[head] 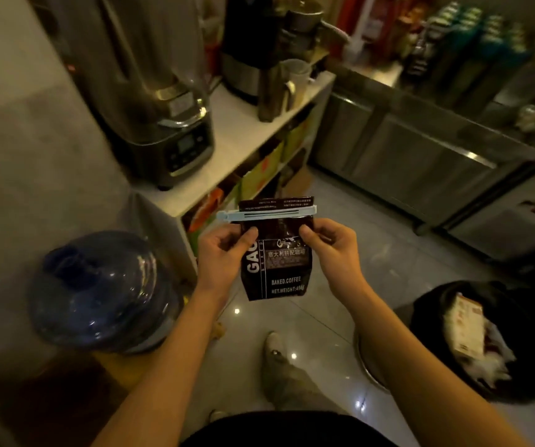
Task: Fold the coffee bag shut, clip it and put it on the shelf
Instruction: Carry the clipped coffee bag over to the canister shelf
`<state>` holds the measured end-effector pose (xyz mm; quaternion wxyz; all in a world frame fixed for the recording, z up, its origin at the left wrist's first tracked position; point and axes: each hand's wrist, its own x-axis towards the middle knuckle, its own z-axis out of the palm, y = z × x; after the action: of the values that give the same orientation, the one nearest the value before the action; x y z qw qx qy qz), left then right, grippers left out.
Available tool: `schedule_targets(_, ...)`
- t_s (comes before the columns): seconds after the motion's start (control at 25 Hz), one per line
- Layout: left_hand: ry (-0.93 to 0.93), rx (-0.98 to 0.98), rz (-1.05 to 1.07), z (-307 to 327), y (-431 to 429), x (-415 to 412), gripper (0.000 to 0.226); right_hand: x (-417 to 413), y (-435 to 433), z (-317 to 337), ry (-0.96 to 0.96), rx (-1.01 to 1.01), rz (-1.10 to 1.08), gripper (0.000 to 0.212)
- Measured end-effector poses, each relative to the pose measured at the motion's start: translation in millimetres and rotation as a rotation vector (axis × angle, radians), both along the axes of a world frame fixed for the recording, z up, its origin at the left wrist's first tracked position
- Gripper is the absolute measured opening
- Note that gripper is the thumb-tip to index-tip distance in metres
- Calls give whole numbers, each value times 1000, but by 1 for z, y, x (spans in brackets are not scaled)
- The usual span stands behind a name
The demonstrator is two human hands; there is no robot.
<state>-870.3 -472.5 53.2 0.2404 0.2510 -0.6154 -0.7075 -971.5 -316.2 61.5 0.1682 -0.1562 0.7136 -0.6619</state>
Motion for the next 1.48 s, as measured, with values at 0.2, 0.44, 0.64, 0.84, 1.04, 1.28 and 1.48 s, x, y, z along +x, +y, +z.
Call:
schedule_targets(0.2, -5, 8, -182, -2, 26, -111, 7, -78, 42, -8, 3, -32, -190, 13)
schedule_targets(0.44, 14, -36, -348, 13, 87, -272, 19, -209, 102, -3, 25, -94, -379, 13)
schedule_targets(0.64, 33, -72, -402, 16, 129, -394, 13, -310, 135, -3, 21, -97, -521, 12)
schedule_targets(0.84, 14, -82, -504, -14, 145, -532, 6, -427, 153, -20, 20, -45, -649, 13)
schedule_targets(1.04, -95, -126, -565, -36, 138, -669, 45, -545, 152, -21, 0, 44, -751, 14)
schedule_targets(1.28, -101, -145, -694, -31, 147, -807, 5, -671, 152, -21, -84, 57, -819, 15)
schedule_targets(1.48, -169, -136, -702, -50, 166, -914, 7, -778, 172, -45, -109, 43, -832, 13)
